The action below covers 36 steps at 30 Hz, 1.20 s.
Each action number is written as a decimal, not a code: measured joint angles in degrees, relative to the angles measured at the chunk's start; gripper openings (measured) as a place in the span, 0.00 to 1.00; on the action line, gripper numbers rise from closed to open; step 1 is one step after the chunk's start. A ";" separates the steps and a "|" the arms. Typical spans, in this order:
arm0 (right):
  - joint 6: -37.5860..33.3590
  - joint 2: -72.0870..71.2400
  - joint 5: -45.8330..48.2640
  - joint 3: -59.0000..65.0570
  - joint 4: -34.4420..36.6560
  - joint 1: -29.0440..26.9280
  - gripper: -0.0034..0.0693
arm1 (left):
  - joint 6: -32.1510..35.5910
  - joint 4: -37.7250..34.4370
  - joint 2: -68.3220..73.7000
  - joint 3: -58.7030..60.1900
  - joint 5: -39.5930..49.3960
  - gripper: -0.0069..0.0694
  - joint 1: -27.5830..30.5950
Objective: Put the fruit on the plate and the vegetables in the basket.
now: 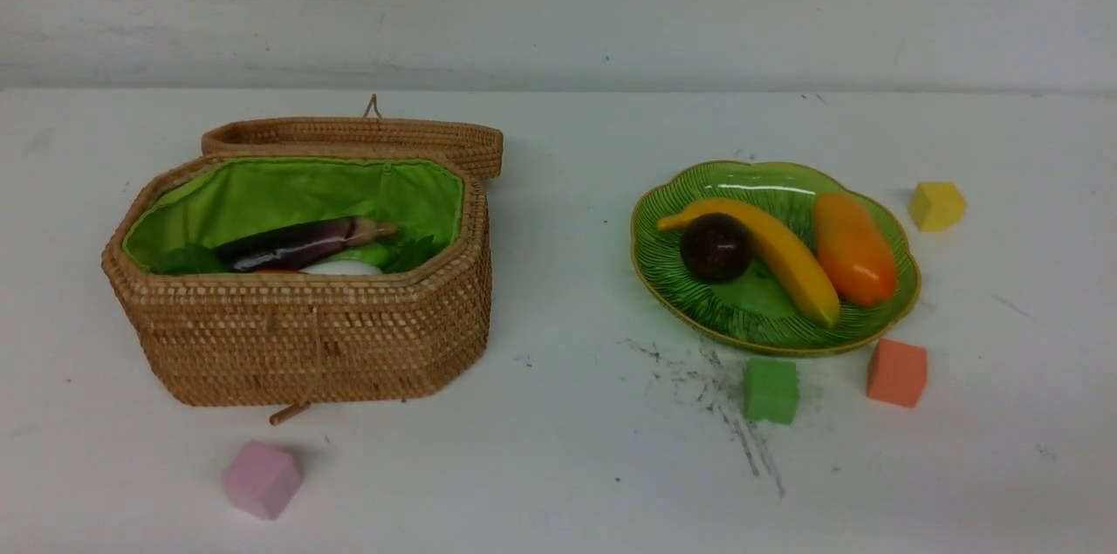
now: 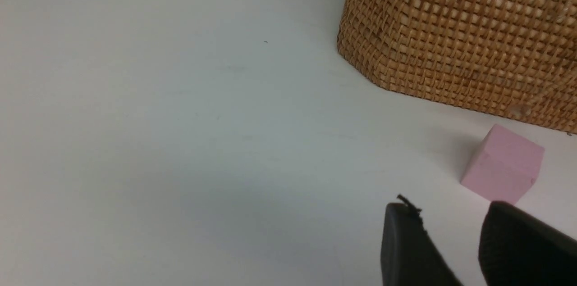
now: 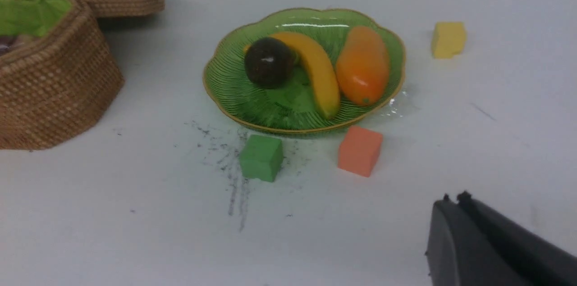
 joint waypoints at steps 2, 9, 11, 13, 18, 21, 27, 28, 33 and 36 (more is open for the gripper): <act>1.05 -0.24 0.11 1.09 -4.15 0.00 0.04 | 0.00 0.00 0.00 0.00 0.00 0.40 0.00; 5.66 -9.77 -5.12 13.76 -10.91 -0.82 0.04 | 0.00 0.00 0.00 0.00 0.00 0.40 0.00; 6.08 -14.37 -6.23 17.79 -11.02 -0.86 0.05 | 0.00 0.00 0.00 0.00 0.00 0.40 0.00; 6.08 -16.93 -6.97 20.94 -11.02 -0.93 0.05 | 0.00 0.00 0.00 0.00 0.06 0.40 0.00; 5.88 -17.88 -9.15 25.78 -11.02 -1.35 0.05 | 0.00 -0.04 0.00 0.00 -0.11 0.40 0.00; 5.88 -17.89 -10.93 28.27 -11.02 -1.35 0.06 | 0.00 -0.04 0.00 0.00 -0.16 0.40 0.00; 5.88 -17.89 -15.71 30.00 -11.04 -1.35 0.06 | 0.00 -0.04 0.00 0.00 -0.15 0.40 0.00; 5.88 -17.89 -15.96 30.11 -11.04 -1.35 0.07 | 0.00 -0.04 0.00 0.00 -0.15 0.40 0.00; 5.88 -17.89 -16.40 30.17 -11.04 -1.35 0.07 | 0.00 -0.04 0.00 0.00 -0.15 0.40 0.00; 5.88 -17.89 -16.44 30.17 -11.04 -1.35 0.07 | 0.00 -0.04 0.00 0.00 -0.15 0.40 0.00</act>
